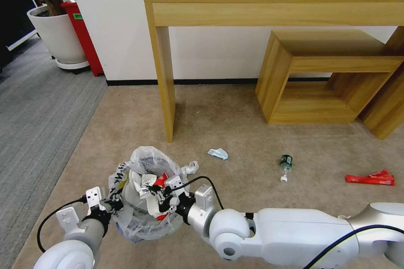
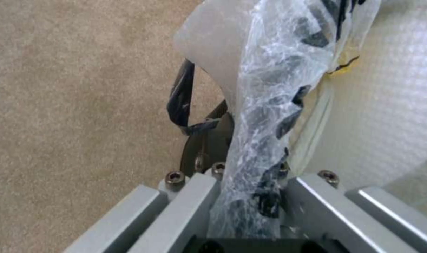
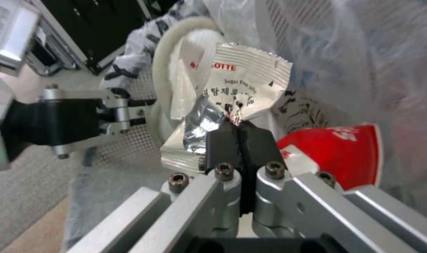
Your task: Pick up the trash bin and place the garbage on the floor into it.
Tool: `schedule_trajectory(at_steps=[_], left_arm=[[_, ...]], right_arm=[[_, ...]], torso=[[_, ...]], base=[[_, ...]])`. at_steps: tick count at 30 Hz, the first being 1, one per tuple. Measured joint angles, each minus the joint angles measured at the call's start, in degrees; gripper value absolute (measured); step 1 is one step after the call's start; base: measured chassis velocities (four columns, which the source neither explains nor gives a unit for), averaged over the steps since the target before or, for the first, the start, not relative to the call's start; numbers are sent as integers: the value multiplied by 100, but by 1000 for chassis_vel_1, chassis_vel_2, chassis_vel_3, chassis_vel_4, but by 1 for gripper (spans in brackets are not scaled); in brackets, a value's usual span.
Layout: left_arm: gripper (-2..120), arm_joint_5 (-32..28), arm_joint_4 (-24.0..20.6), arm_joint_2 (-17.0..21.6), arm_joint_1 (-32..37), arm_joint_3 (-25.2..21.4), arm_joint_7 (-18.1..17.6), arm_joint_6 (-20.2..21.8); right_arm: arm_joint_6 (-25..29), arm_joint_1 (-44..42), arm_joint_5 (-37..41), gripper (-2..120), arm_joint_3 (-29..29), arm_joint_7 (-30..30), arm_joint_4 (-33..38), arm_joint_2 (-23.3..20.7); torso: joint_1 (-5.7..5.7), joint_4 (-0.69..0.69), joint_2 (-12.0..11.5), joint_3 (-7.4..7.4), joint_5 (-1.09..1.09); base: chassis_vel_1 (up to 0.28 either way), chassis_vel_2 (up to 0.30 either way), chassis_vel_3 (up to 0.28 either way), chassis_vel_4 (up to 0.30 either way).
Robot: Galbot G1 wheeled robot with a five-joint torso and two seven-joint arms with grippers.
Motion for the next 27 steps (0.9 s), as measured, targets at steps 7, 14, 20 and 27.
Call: schedule_trajectory(at_steps=[7,14,20,27], left_arm=[[0,56,-50,-37,85,-7,18,-18],[0,74,-55,-42,135,-24,34,-34],[0,118,-12,-55,158,-23,57,-65],[0,127,58,-57,130,-21,62,-67]], right_arm=[[-185,-21,-3,0,-52,286,-176,387],[-349,-28,-27,0,-65,473,-252,560],[-494,-82,-86,0,-16,716,-297,591],[-513,-74,-81,24,91,676,-174,450]], torso=[[0,0,0,0,0],[0,1,0,0,0],[0,1,0,0,0],[0,1,0,0,0]], base=[[0,0,0,0],[0,0,0,0],[0,0,0,0],[0,0,0,0]])
